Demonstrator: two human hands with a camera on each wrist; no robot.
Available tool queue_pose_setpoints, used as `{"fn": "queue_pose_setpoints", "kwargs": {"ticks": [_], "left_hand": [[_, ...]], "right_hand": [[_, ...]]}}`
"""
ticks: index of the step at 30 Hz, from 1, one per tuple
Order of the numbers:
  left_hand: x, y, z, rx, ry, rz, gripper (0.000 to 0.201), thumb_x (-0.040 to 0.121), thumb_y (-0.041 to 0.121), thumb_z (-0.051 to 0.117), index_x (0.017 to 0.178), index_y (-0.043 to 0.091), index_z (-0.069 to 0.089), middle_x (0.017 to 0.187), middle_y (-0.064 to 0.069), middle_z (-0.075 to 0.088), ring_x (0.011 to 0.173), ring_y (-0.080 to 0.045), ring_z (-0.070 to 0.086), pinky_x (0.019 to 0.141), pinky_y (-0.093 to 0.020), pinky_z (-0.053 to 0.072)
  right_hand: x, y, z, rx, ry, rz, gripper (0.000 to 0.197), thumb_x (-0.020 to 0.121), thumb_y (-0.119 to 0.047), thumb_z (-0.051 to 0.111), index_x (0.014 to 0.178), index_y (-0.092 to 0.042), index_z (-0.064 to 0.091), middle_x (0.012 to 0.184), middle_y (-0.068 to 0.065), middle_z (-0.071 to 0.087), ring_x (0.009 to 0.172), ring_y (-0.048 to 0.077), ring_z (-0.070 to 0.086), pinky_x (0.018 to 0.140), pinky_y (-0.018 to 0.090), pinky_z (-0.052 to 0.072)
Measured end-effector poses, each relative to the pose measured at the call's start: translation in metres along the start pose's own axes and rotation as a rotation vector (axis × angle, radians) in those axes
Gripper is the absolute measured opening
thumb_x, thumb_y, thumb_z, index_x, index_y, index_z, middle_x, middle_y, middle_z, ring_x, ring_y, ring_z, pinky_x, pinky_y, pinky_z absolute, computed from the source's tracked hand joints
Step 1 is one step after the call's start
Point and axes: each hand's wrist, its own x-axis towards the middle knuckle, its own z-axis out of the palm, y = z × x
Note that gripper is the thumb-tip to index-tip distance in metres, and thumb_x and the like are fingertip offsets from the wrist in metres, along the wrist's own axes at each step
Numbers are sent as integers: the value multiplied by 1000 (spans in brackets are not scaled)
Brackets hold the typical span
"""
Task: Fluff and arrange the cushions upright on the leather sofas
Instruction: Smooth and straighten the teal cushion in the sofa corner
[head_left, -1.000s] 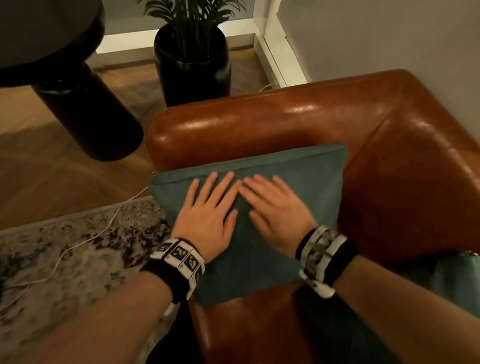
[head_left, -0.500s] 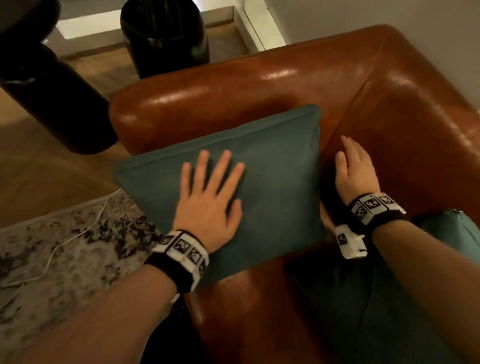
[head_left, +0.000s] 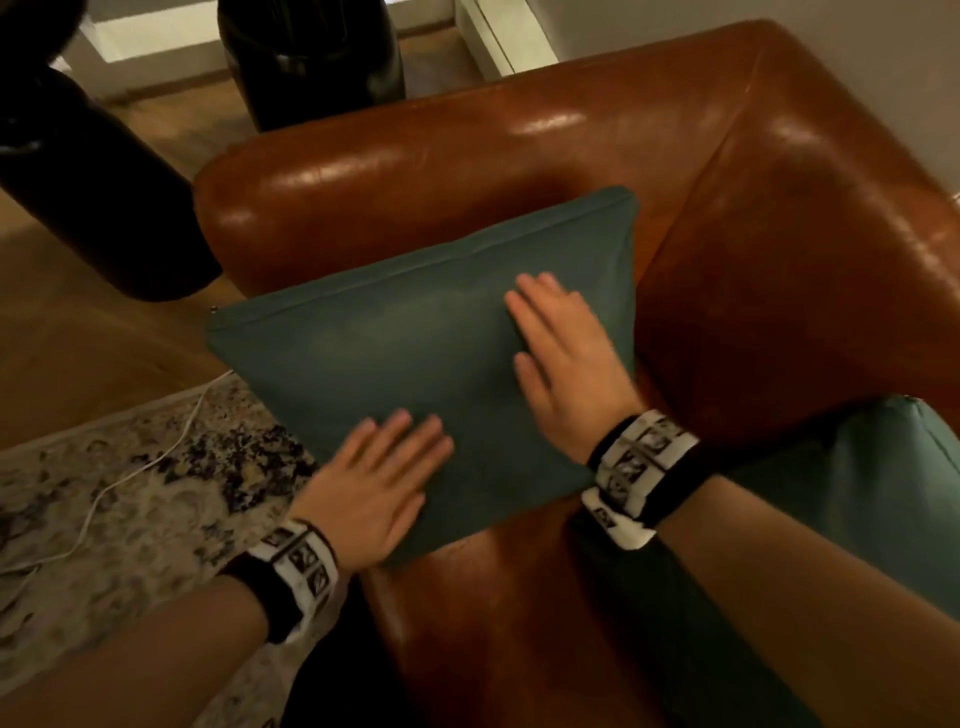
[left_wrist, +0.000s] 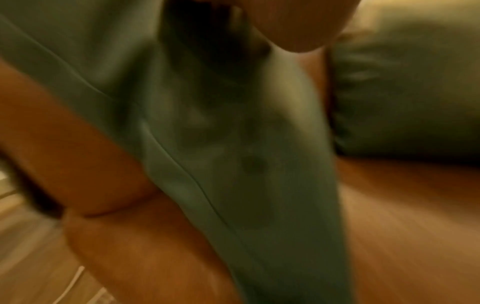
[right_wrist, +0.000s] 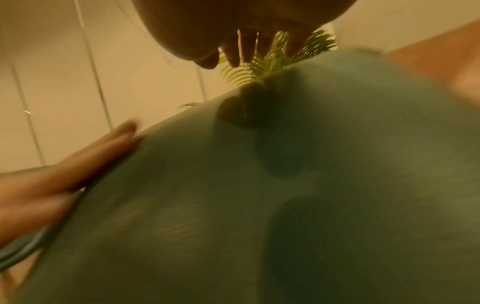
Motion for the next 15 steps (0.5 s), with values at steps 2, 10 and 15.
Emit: {"fn": "queue_pose_setpoints", "kwargs": {"ticks": [2, 10, 15], "left_hand": [[28, -23, -18, -28, 62, -277, 73, 95, 46, 34, 157, 26, 2, 165, 4, -12, 153, -24, -13, 123, -43, -4], [36, -50, -15, -149, -23, -580, 65, 97, 47, 28, 156, 33, 5, 166, 0, 7, 154, -26, 2, 124, -44, -4], [41, -44, -31, -183, -38, -615, 66, 97, 48, 28, 156, 31, 4, 166, 0, 4, 154, -28, 0, 124, -49, 0]], "right_hand": [[6, -28, 23, -47, 4, -60, 53, 97, -21, 48, 147, -5, 39, 155, 14, 35, 147, 30, 26, 119, 49, 21], [15, 17, 38, -337, -144, -73, 61, 97, -44, 39, 153, -27, 24, 161, 4, 23, 150, 25, 16, 120, 48, 11], [7, 82, -11, -354, -167, 379, 63, 99, -51, 19, 156, -28, 8, 165, -2, 11, 152, 25, 5, 121, 52, 8]]}}
